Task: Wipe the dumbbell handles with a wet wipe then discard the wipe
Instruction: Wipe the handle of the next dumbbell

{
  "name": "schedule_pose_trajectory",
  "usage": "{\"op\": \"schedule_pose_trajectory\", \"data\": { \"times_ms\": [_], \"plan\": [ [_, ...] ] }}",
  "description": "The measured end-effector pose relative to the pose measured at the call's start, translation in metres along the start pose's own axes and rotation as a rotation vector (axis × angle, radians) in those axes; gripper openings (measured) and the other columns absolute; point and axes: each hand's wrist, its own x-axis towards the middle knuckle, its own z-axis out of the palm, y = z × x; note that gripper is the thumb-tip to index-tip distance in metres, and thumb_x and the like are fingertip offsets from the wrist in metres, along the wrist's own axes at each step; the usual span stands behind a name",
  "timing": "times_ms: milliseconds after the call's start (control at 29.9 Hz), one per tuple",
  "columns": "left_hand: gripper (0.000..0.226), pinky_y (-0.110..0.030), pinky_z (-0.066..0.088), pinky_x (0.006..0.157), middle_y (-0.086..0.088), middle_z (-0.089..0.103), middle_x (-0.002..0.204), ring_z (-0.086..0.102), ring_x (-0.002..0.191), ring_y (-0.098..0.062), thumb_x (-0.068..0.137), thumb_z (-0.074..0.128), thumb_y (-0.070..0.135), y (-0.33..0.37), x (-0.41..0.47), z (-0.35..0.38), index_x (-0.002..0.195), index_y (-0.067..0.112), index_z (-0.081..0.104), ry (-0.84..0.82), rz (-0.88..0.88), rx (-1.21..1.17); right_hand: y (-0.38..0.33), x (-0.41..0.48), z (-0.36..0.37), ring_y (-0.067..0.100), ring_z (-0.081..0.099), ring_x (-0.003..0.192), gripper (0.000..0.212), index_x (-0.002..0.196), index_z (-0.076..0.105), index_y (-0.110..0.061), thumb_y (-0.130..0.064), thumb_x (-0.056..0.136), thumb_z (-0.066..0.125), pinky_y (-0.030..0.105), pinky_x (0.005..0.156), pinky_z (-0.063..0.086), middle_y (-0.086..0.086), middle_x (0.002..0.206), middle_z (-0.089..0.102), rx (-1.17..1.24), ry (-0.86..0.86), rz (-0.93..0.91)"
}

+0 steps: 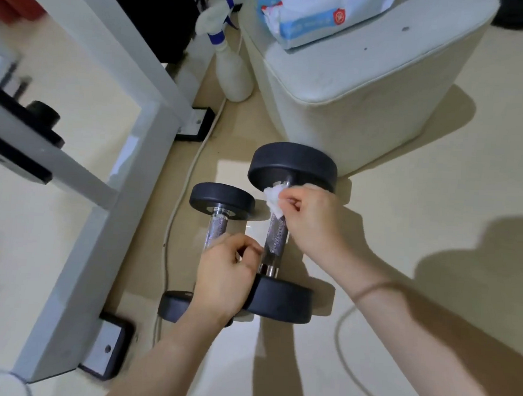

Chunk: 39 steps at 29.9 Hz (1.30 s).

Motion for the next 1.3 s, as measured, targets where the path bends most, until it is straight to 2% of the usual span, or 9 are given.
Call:
{"op": "schedule_pose_trajectory", "data": {
  "times_ms": [134,234,401,635,802,969,1103,1237,1304],
  "plan": [
    [0.029,-0.022,0.041,0.07,0.008,0.064,0.077,0.056,0.081,-0.009,0.084,0.052,0.01,0.003,-0.004,0.006,0.065,0.032,0.06,0.042,0.047,0.009,-0.005,-0.01,-0.005,0.028,0.057,0.081,0.017,0.079,0.07,-0.015,-0.013,0.086,0.055,0.027,0.064,0.039,0.009,0.085,0.062,-0.276,-0.269,-0.128],
    [0.035,-0.021,0.038,0.068,0.01,0.062,0.071,0.055,0.077,-0.008,0.083,0.054,0.011,0.004,-0.007,0.009,0.062,0.038,0.055,0.073,0.083,0.02,-0.011,-0.04,-0.018,0.026,0.048,0.071,0.032,0.053,0.055,-0.022,-0.013,0.084,0.054,0.027,0.061,0.029,0.002,0.069,0.055,-0.251,-0.434,-0.183],
    [0.021,-0.019,0.038,0.066,0.008,0.059,0.07,0.054,0.075,-0.011,0.083,0.054,0.009,0.003,-0.008,0.014,0.069,0.021,0.063,0.128,0.087,0.012,0.005,0.012,-0.017,0.032,0.055,0.07,0.024,0.067,0.068,-0.008,-0.013,0.085,0.054,0.038,0.059,0.046,0.009,0.074,0.056,-0.247,-0.15,-0.129],
    [0.022,-0.025,0.042,0.07,0.008,0.064,0.074,0.057,0.078,-0.009,0.084,0.051,0.011,-0.006,-0.002,0.008,0.068,0.024,0.062,0.126,0.047,-0.052,-0.007,-0.037,-0.01,0.025,0.059,0.085,0.018,0.081,0.074,-0.02,-0.016,0.087,0.057,0.019,0.059,0.033,0.003,0.089,0.067,-0.24,-0.401,-0.228],
    [0.019,-0.029,0.043,0.063,0.01,0.056,0.069,0.049,0.063,-0.007,0.084,0.05,0.007,-0.01,0.001,0.007,0.079,0.025,0.052,0.152,-0.033,-0.184,-0.003,0.006,-0.01,0.027,0.06,0.086,0.015,0.088,0.072,-0.012,-0.012,0.088,0.057,0.022,0.07,0.038,0.009,0.091,0.065,-0.208,-0.092,-0.072],
    [0.017,-0.024,0.038,0.058,0.009,0.051,0.067,0.044,0.058,-0.005,0.081,0.048,0.0,-0.013,0.001,0.0,0.082,0.017,0.049,0.167,-0.056,-0.217,-0.018,-0.038,-0.01,0.021,0.058,0.09,0.015,0.083,0.069,-0.018,-0.019,0.089,0.056,0.019,0.058,0.026,0.001,0.095,0.067,-0.267,-0.352,-0.183],
    [0.017,-0.015,0.036,0.054,0.004,0.049,0.068,0.041,0.057,-0.003,0.08,0.046,-0.005,-0.014,0.003,-0.002,0.081,0.011,0.05,0.164,-0.056,-0.252,-0.021,0.006,-0.005,0.024,0.056,0.086,0.016,0.089,0.07,-0.015,-0.016,0.091,0.054,0.027,0.068,0.041,0.006,0.092,0.06,-0.311,-0.167,-0.14],
    [0.017,-0.018,0.035,0.054,0.004,0.05,0.067,0.042,0.058,-0.005,0.079,0.047,-0.005,-0.015,0.002,-0.001,0.079,0.013,0.049,0.165,-0.057,-0.234,-0.031,-0.014,-0.002,0.024,0.058,0.092,0.017,0.093,0.07,-0.017,-0.012,0.087,0.055,0.017,0.068,0.04,0.006,0.098,0.061,-0.466,-0.465,-0.192],
    [0.017,-0.018,0.035,0.055,0.005,0.051,0.067,0.043,0.059,-0.005,0.079,0.047,-0.004,-0.014,0.002,-0.001,0.077,0.013,0.049,0.165,-0.063,-0.213,-0.037,-0.023,-0.006,0.017,0.053,0.08,0.019,0.088,0.073,-0.014,-0.01,0.085,0.055,0.001,0.052,0.031,0.003,0.088,0.065,-0.353,-0.59,-0.183]
  ]
}}
